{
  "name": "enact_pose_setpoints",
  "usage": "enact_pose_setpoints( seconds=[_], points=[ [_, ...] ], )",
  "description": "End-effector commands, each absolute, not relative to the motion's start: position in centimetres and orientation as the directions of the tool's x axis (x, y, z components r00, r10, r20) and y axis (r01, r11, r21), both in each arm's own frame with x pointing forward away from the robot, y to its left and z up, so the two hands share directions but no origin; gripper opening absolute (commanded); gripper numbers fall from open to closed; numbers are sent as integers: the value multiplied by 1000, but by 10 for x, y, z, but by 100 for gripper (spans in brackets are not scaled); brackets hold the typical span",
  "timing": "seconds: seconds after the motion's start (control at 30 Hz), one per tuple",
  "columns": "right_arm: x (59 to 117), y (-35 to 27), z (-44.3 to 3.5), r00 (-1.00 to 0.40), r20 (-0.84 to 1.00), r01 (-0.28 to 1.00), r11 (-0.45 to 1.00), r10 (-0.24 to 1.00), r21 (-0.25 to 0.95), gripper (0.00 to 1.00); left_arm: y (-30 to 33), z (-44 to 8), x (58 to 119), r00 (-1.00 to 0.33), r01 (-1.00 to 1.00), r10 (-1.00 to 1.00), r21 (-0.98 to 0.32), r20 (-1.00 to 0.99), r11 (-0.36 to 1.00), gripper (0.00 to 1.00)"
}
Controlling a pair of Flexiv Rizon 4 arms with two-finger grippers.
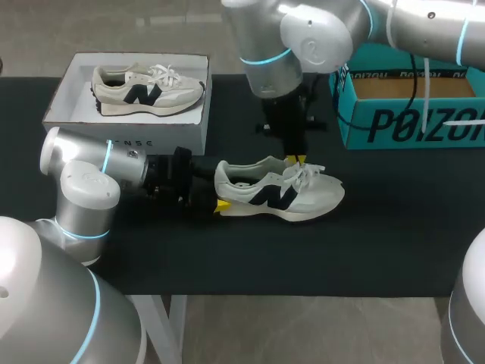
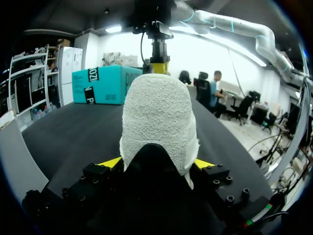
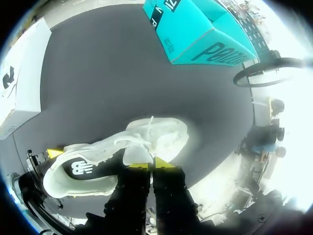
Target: Take the shoe out of the shoebox, open the shoe tongue, remove and reinsert the insole, then place the shoe into the shoebox
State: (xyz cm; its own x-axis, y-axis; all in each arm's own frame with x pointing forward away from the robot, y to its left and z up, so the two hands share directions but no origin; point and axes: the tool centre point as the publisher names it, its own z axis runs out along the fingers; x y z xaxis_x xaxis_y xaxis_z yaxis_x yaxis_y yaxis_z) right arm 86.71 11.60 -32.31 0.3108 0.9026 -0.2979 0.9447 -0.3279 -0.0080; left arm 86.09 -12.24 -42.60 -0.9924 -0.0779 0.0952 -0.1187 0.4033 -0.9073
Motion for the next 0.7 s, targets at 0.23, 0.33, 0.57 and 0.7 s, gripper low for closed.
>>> enact_pose_setpoints(
  seconds=[0.23, 0.33, 0.57, 0.7],
  points=[
    [861, 67, -327, 382, -284, 917, -398, 879, 3, 0, -123, -428, 862, -992, -119, -79, -908, 95, 402, 0],
    [863, 59, -337, 408, -276, 905, -426, 870, -6, 0, -123, -428, 862, -992, -119, -79, -908, 95, 402, 0],
    [864, 51, -361, 443, -264, 884, -466, 857, -30, 0, -123, -428, 862, -992, -119, -79, -908, 95, 402, 0],
    [862, 47, -372, 453, -268, 876, -480, 850, -44, 24, -123, -428, 862, -992, -119, -79, -908, 95, 402, 0]
  ],
)
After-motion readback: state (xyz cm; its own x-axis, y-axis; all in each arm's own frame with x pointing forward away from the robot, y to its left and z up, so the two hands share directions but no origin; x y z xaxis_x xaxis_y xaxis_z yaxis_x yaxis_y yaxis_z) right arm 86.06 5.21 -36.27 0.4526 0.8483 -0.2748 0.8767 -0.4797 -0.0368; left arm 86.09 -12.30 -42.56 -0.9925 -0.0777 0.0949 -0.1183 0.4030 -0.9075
